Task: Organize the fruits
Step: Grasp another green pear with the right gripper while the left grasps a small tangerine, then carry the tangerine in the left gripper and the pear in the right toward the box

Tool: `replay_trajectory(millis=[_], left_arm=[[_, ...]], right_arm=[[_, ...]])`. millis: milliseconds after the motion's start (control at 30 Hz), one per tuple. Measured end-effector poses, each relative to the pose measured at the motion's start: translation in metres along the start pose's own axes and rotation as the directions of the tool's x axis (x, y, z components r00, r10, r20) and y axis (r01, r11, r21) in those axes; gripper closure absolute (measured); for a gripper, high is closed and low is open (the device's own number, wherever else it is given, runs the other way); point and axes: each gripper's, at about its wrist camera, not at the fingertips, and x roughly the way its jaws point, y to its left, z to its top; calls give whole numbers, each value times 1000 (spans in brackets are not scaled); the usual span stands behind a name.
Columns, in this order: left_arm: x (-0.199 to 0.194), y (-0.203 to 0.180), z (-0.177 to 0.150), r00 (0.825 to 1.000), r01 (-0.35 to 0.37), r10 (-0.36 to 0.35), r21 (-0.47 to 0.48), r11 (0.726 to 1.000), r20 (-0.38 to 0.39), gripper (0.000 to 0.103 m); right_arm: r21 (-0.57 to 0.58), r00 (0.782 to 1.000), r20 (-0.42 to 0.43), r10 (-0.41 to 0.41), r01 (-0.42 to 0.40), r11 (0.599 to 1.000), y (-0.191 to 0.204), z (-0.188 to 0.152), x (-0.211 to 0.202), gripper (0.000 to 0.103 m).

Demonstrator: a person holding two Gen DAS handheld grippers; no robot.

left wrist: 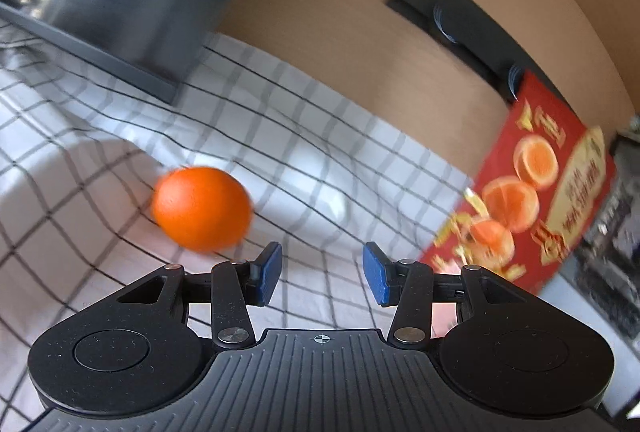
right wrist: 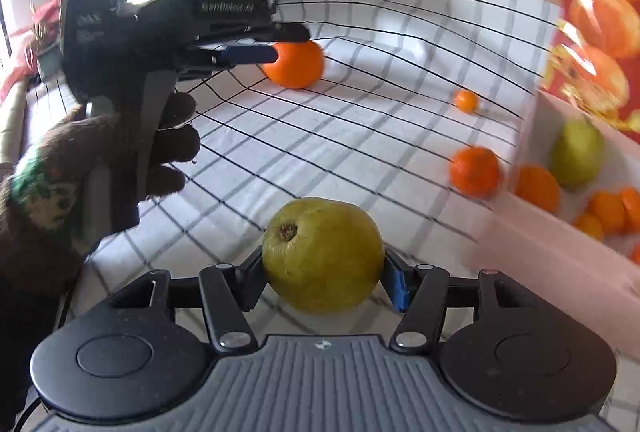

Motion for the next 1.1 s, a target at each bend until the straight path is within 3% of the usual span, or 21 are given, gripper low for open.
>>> replay_trajectory(millis=[100, 200, 333, 400, 533, 667, 767, 933, 967, 1000, 1100], left_arm=[[12, -19, -8, 997, 34, -28, 80, 996, -68, 53], [29, -46, -17, 981, 92, -65, 146, 985, -182, 53], [63, -73, -9, 955, 134, -97, 117, 984, -282, 53], [85, -79, 3, 957, 101, -70, 97, 990, -281, 53], [138, -90, 21, 959, -50, 85, 135, 990, -270, 53], [190, -97, 17, 923, -137, 194, 188, 973, -331, 53], [213, -105, 10, 906, -215, 293, 266, 940, -305, 53], [232, -111, 4, 899, -248, 339, 317, 916, -278, 56], [232, -111, 3, 898, -248, 344, 328, 912, -275, 64], [231, -111, 3, 901, -239, 335, 327, 914, -275, 69], [215, -107, 6, 907, -202, 294, 301, 932, -302, 69]], right_arm=[[37, 999, 27, -38, 37, 999, -21, -24, -33, 44], [85, 993, 55, -103, 98, 992, -48, -47, -60, 44], [147, 978, 67, -199, 188, 971, -78, -71, -76, 44], [187, 975, 59, -216, 202, 961, -95, -78, -78, 44], [230, 975, 93, -201, 175, 957, -112, -87, -79, 44], [235, 969, 125, -213, 180, 955, -115, -89, -75, 44], [252, 971, 131, -202, 164, 954, -117, -91, -79, 44], [229, 967, 135, -218, 183, 956, -109, -91, -78, 44], [220, 966, 136, -221, 188, 957, -108, -91, -78, 44], [213, 966, 139, -220, 188, 959, -106, -92, -78, 43], [211, 965, 145, -217, 184, 960, -106, -92, -79, 43]])
